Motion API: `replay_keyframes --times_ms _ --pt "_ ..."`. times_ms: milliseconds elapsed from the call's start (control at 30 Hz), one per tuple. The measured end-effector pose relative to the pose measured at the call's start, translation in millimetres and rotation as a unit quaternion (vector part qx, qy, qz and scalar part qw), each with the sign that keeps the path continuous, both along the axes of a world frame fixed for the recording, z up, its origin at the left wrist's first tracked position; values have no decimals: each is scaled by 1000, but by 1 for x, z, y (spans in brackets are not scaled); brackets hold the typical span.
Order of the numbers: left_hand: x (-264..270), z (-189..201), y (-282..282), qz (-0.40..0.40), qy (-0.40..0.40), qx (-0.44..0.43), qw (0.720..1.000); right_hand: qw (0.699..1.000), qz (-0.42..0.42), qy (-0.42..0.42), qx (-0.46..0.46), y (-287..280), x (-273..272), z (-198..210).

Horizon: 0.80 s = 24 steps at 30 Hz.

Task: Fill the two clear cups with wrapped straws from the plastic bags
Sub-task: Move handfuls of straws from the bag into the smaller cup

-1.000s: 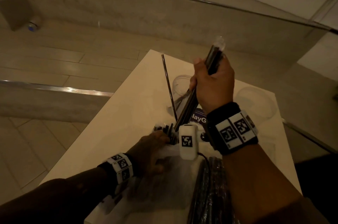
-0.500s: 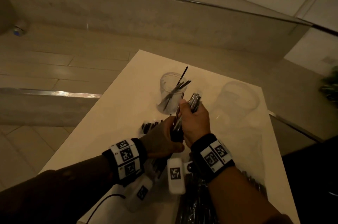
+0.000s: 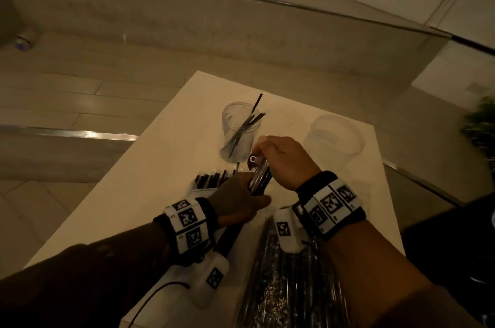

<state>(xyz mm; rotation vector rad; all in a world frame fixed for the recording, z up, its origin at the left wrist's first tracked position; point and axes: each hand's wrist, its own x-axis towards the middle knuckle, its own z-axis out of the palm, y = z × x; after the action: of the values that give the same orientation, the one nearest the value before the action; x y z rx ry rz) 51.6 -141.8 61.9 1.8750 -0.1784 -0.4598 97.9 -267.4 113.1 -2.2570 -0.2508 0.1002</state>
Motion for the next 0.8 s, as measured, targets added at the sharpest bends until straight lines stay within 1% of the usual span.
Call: replay_keyframes --times_ms 67,100,167,233,300,367,433,467,500,533,600,633,667,700,767,800 --pt "2 6 -4 31 14 -34 999 998 -34 -22 50 -1 -4 1" --pt "3 9 -7 38 19 -48 998 997 -31 -24 65 0 -4 1" --pt "4 15 -9 34 28 -83 996 997 -12 -21 72 4 -8 1" --pt "7 21 -8 18 33 -108 993 995 -32 -28 92 9 -10 1" --pt "12 23 -3 3 29 -110 993 990 -48 -16 130 17 -8 5" --pt "17 22 5 1 25 -112 993 980 -80 -2 180 25 -4 3" --pt "25 22 15 -8 6 -107 994 958 -143 16 247 34 -1 1" --pt "28 25 19 -22 -10 -96 995 945 -165 41 278 38 0 -3" --pt "30 27 22 -34 -32 -85 995 938 -168 69 296 44 -1 -6" --pt "31 30 23 -46 -52 -79 994 937 -162 84 297 48 -3 -8" --pt "37 38 30 -88 -85 -66 990 936 -166 78 301 53 -8 -4" --pt "43 41 36 -116 -102 -40 987 926 -176 70 327 52 -5 1" --pt "52 41 45 -128 -106 -2 986 909 -192 60 365 49 -1 8" --pt "61 42 56 -115 -105 23 988 896 -211 34 389 43 5 17" --pt "91 37 72 -22 -129 49 990 878 -250 -36 405 29 25 28" --pt "108 32 77 25 -162 102 981 869 -265 -65 412 24 34 33"
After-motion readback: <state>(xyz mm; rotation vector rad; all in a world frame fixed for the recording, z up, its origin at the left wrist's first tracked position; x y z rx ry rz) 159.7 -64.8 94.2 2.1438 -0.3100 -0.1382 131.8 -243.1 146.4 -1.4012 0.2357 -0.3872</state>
